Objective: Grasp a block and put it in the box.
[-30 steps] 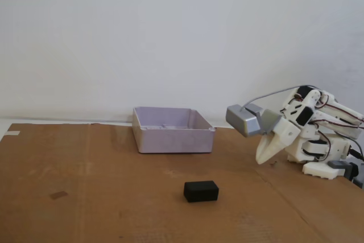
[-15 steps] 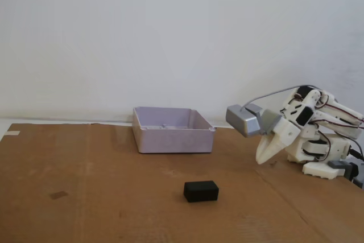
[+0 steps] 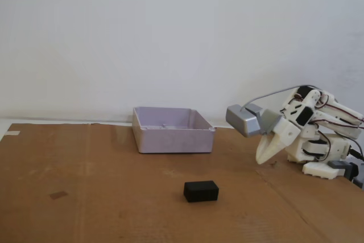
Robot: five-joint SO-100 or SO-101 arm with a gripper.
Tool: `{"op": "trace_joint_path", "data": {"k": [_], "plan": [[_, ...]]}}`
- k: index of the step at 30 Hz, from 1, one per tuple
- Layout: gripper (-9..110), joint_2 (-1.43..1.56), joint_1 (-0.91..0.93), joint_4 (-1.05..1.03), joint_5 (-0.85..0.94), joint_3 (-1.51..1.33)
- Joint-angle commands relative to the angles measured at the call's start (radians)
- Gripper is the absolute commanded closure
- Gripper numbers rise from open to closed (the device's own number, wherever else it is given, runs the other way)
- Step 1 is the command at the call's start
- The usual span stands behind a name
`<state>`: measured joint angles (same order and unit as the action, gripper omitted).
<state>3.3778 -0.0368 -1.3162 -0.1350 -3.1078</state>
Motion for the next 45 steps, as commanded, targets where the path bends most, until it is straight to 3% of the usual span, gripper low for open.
{"op": "trace_joint_path", "data": {"k": [1, 19, 30, 45], "plan": [[101, 0.028, 0.012, -0.179, -0.005, -0.038], [101, 0.028, 0.006, -0.160, -0.017, -0.038], [101, -0.098, -0.018, 0.156, -0.017, -0.031], [101, -0.505, -0.038, 0.436, -0.006, 0.287]]}}
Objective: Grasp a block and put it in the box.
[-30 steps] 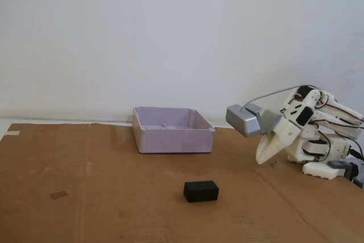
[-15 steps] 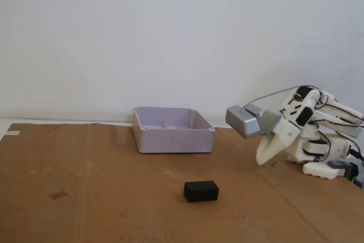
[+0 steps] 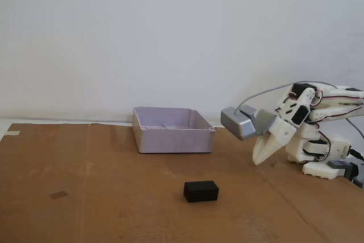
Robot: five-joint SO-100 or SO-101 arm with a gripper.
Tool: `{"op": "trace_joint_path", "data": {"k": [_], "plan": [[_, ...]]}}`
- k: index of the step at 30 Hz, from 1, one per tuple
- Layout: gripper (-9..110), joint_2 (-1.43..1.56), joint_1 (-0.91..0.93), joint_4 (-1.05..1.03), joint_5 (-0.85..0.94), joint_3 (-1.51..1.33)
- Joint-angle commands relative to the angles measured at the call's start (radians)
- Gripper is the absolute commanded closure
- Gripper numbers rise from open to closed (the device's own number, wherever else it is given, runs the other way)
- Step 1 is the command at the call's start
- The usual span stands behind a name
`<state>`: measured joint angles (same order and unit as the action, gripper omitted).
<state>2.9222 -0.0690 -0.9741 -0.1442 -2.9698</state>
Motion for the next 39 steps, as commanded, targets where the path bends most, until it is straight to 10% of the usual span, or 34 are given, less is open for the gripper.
{"op": "trace_joint_path", "data": {"k": [1, 39], "plan": [[101, -0.071, -0.008, 0.118, 0.003, 0.166], [101, -0.753, -0.198, 0.560, -0.006, 0.606]]}}
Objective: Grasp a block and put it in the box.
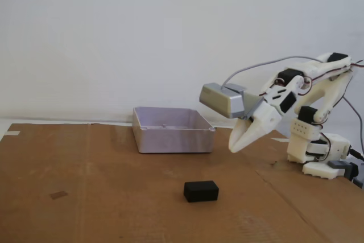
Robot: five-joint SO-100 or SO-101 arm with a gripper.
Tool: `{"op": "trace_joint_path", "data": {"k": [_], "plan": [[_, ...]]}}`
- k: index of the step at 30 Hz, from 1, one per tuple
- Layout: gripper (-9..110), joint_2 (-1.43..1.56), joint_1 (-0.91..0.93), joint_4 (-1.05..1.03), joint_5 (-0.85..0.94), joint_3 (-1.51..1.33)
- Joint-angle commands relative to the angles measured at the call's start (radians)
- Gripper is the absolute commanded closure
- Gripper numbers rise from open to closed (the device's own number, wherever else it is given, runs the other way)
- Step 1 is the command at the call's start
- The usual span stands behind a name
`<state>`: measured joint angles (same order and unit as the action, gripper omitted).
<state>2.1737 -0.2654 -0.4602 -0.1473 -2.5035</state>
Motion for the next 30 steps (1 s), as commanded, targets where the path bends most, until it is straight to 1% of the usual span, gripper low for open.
{"op": "trace_joint_path", "data": {"k": [1, 13, 30], "plan": [[101, -0.028, -0.002, 0.046, -0.003, 0.153], [101, -0.298, -0.029, 0.046, 0.005, 0.391], [101, -0.578, -0.109, 0.046, 0.006, 0.670]]}}
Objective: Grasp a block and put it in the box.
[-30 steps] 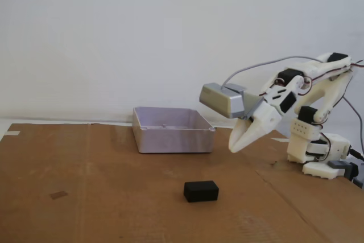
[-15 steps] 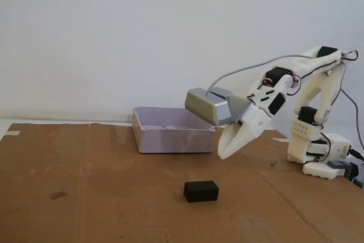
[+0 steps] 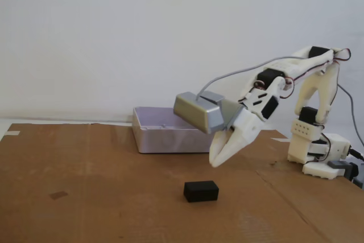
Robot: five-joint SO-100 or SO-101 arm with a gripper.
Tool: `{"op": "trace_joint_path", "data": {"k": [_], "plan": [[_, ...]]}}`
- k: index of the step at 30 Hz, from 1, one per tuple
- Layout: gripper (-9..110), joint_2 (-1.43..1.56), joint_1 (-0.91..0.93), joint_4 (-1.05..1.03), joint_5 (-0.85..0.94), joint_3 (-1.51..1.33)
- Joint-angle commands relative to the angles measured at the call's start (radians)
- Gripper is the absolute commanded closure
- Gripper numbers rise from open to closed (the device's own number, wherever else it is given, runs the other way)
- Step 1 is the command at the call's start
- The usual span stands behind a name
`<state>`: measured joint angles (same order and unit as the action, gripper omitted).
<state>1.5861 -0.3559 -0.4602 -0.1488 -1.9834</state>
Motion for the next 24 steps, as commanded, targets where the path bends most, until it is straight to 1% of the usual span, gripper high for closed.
{"op": "trace_joint_path", "data": {"k": [1, 21, 24], "plan": [[101, -0.006, -0.018, 0.046, 0.008, 0.164], [101, -0.117, -0.003, 0.046, 0.011, 0.199], [96, -0.118, -0.003, 0.046, 0.011, 0.199]]}}
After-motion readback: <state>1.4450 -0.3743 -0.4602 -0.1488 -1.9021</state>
